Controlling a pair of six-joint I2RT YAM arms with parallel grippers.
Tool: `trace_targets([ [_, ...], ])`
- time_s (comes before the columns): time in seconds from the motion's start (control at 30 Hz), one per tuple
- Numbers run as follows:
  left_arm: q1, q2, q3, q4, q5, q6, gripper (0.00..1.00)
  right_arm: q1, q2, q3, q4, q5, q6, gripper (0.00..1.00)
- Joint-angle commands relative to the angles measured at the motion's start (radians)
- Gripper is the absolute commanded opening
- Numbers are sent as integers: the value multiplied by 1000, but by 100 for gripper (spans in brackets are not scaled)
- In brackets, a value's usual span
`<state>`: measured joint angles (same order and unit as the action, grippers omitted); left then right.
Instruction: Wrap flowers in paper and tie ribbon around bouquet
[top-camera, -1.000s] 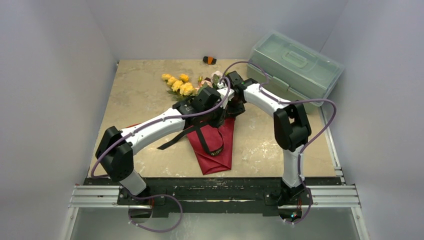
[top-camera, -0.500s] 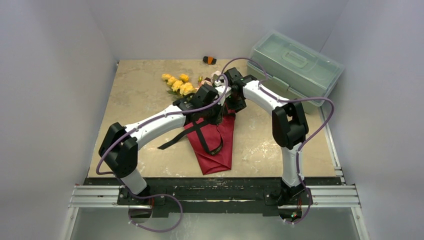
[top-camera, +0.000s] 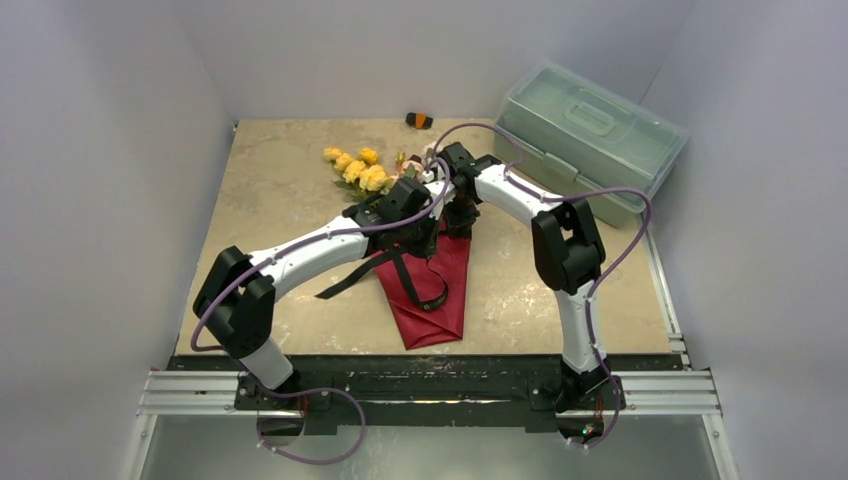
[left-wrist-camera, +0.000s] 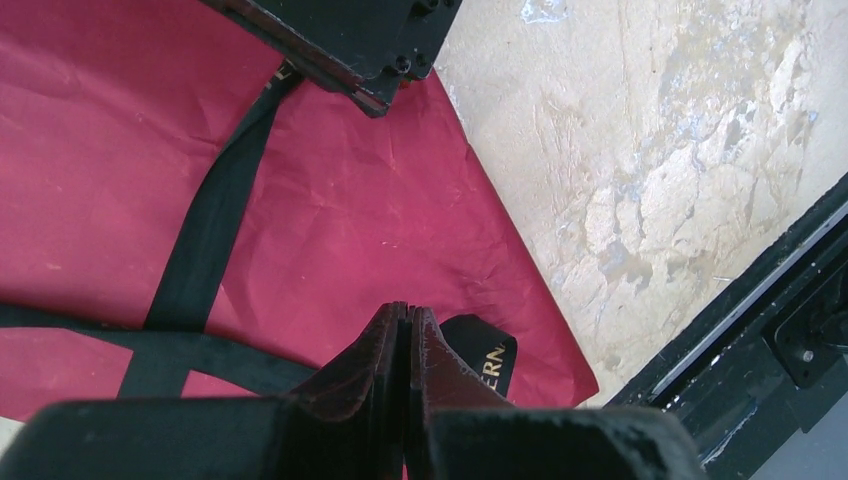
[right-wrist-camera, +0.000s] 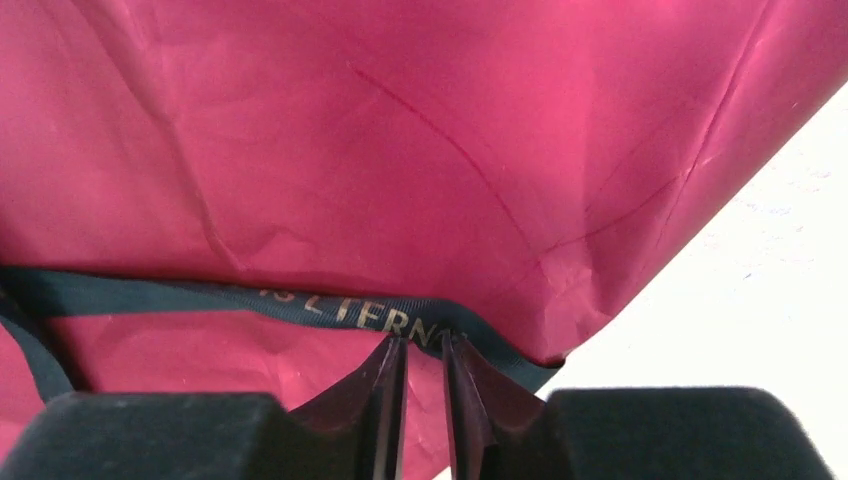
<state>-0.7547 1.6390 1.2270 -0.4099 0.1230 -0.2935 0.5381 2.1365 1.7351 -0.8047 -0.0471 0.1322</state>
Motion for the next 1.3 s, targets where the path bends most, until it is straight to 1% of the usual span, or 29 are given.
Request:
trace_targets([
  [0.0,-5,-17,-3,86,9,-15,0,31,-17,36,2,12,-10,21],
  [0.13,1,-4,-14,114,-27,-38,0,31,-26,37,-1,11,-10,3],
  [0.17,7,0,-21,124,-35,-51,0,31,-34,37,0,7,-9,0],
  [0.33,46,18,-74,222,-4,-147,0,31,-67,35,16,-40,8,0],
  [0.57,68,109,-11,224,-80,-245,1,31,-109,24,38,-66,52,0],
  [0.6,70,110,-5,221,-91,-256,8,30,-109,24,38,-66,57,0],
  [0.67,70,96,4,210,-117,-273,33,30,-108,22,35,-62,67,0],
  [0.77,70,31,-8,192,-154,-252,79,28,-106,16,30,-54,79,0],
  [0.8,70,2,-19,193,-154,-236,88,28,-104,12,30,-52,82,0],
  [0.87,68,-51,-37,177,-150,-189,94,25,-105,5,30,-52,91,0],
  [0.97,66,-127,-69,138,-118,-119,97,24,-107,-5,37,-59,95,0],
  [1.0,63,-150,-84,134,-86,-97,97,24,-110,-6,37,-61,95,0],
  [1.03,52,-181,-107,130,-58,-71,95,24,-110,-6,36,-63,96,0],
  [1.07,32,-198,-121,121,-45,-45,92,24,-110,-5,36,-64,96,0],
  [1.13,-20,-212,-150,85,-72,-13,88,24,-112,-2,30,-67,97,0],
  [1.23,-66,-205,-197,58,-109,-41,72,24,-113,7,20,-71,98,0],
  [1.27,-83,-202,-207,56,-118,-55,69,25,-117,7,16,-72,98,0],
])
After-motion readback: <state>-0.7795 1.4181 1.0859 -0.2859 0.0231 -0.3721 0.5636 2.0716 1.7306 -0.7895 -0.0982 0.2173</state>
